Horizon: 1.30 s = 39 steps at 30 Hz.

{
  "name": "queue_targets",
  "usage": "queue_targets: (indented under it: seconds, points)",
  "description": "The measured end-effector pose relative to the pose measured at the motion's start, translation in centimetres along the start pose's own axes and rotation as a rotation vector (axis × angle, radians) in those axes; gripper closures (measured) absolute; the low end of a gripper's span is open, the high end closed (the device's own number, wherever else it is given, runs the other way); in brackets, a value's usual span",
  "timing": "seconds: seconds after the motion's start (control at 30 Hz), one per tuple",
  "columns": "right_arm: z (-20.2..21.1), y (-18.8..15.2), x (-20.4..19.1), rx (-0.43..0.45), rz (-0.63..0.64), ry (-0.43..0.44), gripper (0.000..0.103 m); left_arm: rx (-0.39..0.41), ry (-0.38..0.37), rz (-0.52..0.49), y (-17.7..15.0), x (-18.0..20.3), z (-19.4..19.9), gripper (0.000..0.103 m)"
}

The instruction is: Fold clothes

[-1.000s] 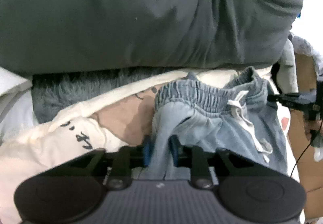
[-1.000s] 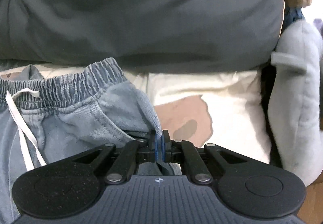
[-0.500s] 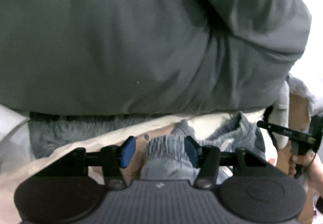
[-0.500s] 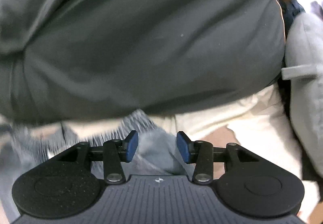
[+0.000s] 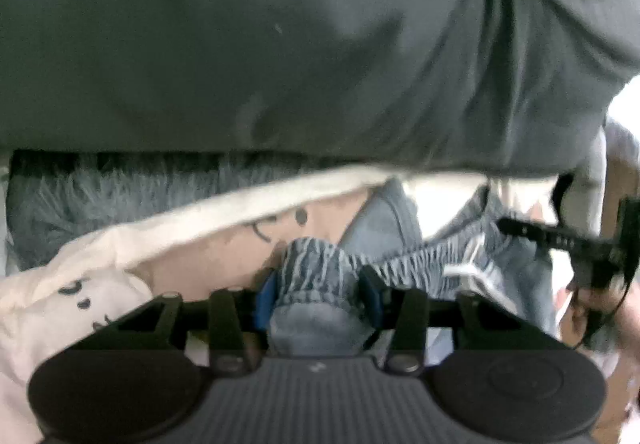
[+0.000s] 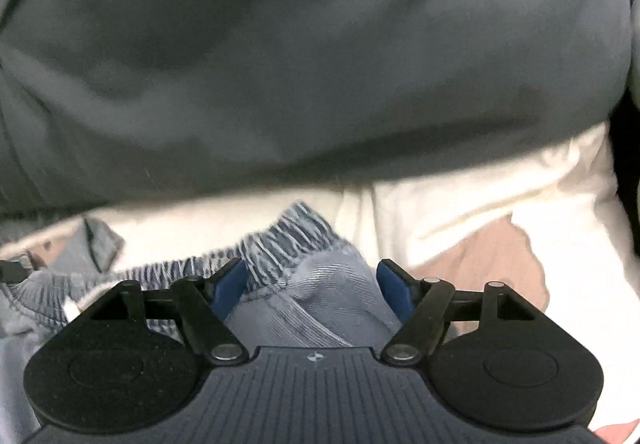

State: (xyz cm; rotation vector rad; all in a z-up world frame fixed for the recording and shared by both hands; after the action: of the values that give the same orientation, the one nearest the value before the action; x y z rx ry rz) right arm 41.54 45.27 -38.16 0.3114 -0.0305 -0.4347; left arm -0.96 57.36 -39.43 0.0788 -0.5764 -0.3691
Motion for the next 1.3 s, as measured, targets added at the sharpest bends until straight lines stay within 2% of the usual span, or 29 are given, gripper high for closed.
queue_targets:
  seconds: [0.13, 0.23, 0.37, 0.47, 0.5, 0.53, 0.57, 0.67, 0.73, 0.93, 1.03, 1.17, 1.2, 1.23, 1.3]
  points:
    - [-0.7, -0.7, -0.5, -0.037, 0.091, -0.032, 0.025, -0.032, 0.005, -0.032, -0.5, 0.4, 0.1, 0.055]
    - [-0.9, -0.8, -0.7, -0.075, 0.150, -0.031, 0.024, -0.043, 0.027, -0.104, -0.8, 0.9, 0.3, 0.056]
    - [-1.2, -0.5, -1.1, -0.123, 0.198, -0.025, 0.024, -0.029, 0.084, -0.204, -0.8, 2.2, 0.7, 0.069]
    - [-0.9, -0.5, -1.9, -0.117, 0.241, -0.013, 0.044, 0.052, 0.142, -0.308, -0.3, 4.2, 1.8, 0.080]
    - [-0.6, -0.6, -2.3, -0.107, 0.260, -0.017, 0.064, 0.080, 0.164, -0.337, -0.1, 4.8, 2.4, 0.082]
    - [-0.5, -0.5, -1.9, -0.099, 0.277, -0.060, 0.101, 0.108, 0.186, -0.366, 0.1, 5.4, 2.9, 0.084]
    - [-0.4, -0.4, -1.4, -0.090, 0.293, -0.110, 0.100, 0.139, 0.221, -0.400, 0.2, 6.0, 3.4, 0.084]
    - [0.3, -0.6, -0.9, -0.071, 0.293, -0.091, 0.101, 0.204, 0.257, -0.468, 0.8, 7.3, 4.3, 0.084]
    - [0.8, -0.6, -1.0, -0.051, 0.310, -0.112, 0.101, 0.227, 0.279, -0.500, 1.1, 7.8, 4.6, 0.085]
    - [2.9, 1.2, -0.3, 0.059, 0.301, -0.203, 0.101, 0.310, 0.289, -0.524, 2.1, 8.9, 6.4, 0.085]
    - [3.5, 1.5, 0.2, 0.090, 0.283, -0.256, 0.102, 0.321, 0.288, -0.531, 2.3, 9.7, 6.6, 0.085]
    - [1.8, 0.9, 0.6, 0.039, 0.224, -0.183, 0.100, 0.195, 0.283, -0.431, 2.5, 7.2, 3.3, 0.083]
    - [1.5, 0.7, 0.7, 0.029, 0.203, -0.172, 0.097, 0.140, 0.283, -0.406, 2.4, 6.1, 2.2, 0.082]
    - [1.5, 0.6, 0.8, 0.033, 0.183, -0.161, 0.091, 0.118, 0.278, -0.388, 2.2, 5.4, 1.6, 0.081]
    - [2.1, 0.2, 0.9, 0.049, 0.158, -0.137, 0.075, 0.074, 0.267, -0.352, 1.8, 4.0, 0.3, 0.075]
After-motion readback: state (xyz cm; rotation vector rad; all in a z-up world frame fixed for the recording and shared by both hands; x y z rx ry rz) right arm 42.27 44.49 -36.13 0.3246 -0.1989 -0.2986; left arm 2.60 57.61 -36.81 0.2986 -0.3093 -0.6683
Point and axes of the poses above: each gripper's, at about its wrist camera, not at the fingertips, and z roughly against the way its jaws point, x to its right, y to its top, the point moved 5 cm from there along -z, roughly the way its jaws point, and after that the axes turned 11 degrees about -x, right-handed, at the moved point
